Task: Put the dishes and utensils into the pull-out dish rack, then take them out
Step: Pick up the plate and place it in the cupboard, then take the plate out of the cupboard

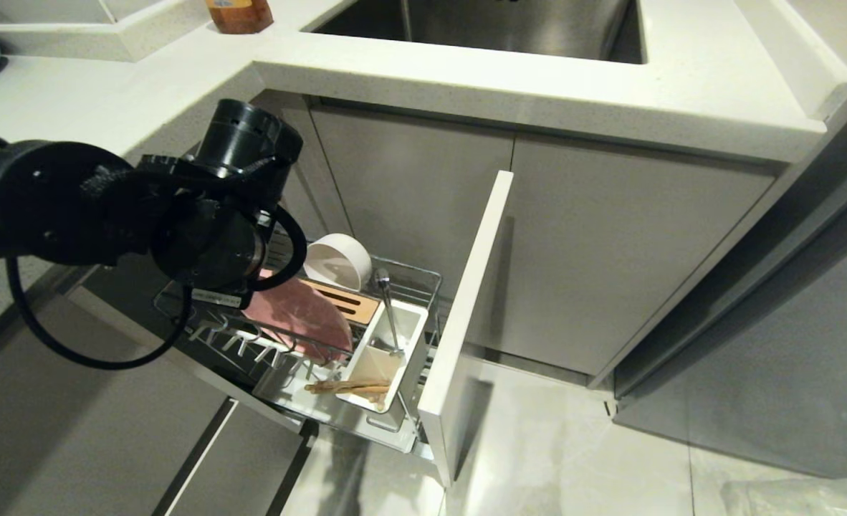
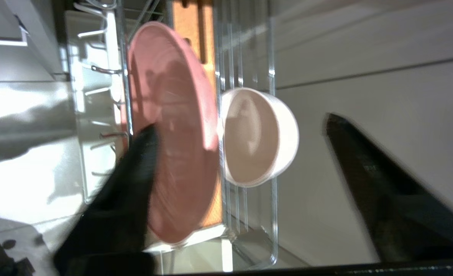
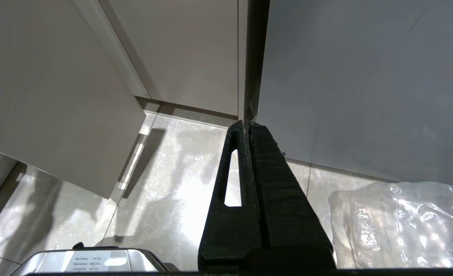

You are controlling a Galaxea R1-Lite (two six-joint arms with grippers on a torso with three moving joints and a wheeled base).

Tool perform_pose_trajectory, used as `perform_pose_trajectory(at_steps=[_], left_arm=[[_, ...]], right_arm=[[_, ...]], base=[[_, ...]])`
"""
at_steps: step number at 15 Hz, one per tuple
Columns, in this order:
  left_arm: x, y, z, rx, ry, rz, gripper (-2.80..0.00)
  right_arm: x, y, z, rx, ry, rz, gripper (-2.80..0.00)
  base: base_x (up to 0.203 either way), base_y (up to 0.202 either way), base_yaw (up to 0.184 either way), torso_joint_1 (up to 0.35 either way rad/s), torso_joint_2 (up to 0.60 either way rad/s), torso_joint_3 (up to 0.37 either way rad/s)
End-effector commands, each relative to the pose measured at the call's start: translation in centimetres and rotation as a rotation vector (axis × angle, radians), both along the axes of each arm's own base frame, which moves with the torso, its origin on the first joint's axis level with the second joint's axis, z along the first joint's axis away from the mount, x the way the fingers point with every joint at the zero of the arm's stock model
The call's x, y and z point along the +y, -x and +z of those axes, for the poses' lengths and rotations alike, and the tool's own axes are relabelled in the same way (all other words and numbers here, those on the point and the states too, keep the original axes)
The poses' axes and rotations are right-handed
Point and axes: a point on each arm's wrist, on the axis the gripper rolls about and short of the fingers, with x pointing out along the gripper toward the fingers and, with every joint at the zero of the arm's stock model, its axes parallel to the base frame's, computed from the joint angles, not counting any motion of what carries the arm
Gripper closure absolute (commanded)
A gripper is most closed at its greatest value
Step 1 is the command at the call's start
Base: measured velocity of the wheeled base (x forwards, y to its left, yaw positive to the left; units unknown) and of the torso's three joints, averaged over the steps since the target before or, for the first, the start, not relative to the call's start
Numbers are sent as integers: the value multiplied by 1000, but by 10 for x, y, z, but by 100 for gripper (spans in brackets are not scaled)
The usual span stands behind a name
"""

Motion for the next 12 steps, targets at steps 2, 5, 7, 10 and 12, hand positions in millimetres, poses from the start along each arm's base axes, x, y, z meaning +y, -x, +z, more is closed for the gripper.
perform_pose_trajectory(at_steps=[2, 5, 7, 10, 12], left_arm=[[6, 24, 24, -45, -3, -36, 0], [12, 50, 50, -85, -50, -107, 0], [19, 69, 71, -121, -99, -154, 0], [41, 106, 106, -189, -193, -202, 0], [61, 132, 124, -227, -264, -215, 0]], right_arm=[[0, 0, -1, 3, 0, 1, 0], [0, 0, -1, 2, 0, -1, 0], [0, 0, -1, 3, 0, 1, 0], [0, 0, 0, 1, 0, 0, 0], [0, 0, -1, 2, 0, 1, 0]], base=[[0, 0, 0, 0, 0, 0], [0, 0, 0, 0, 0, 0], [0, 0, 0, 0, 0, 0], [0, 0, 0, 0, 0, 0], [0, 0, 0, 0, 0, 0]])
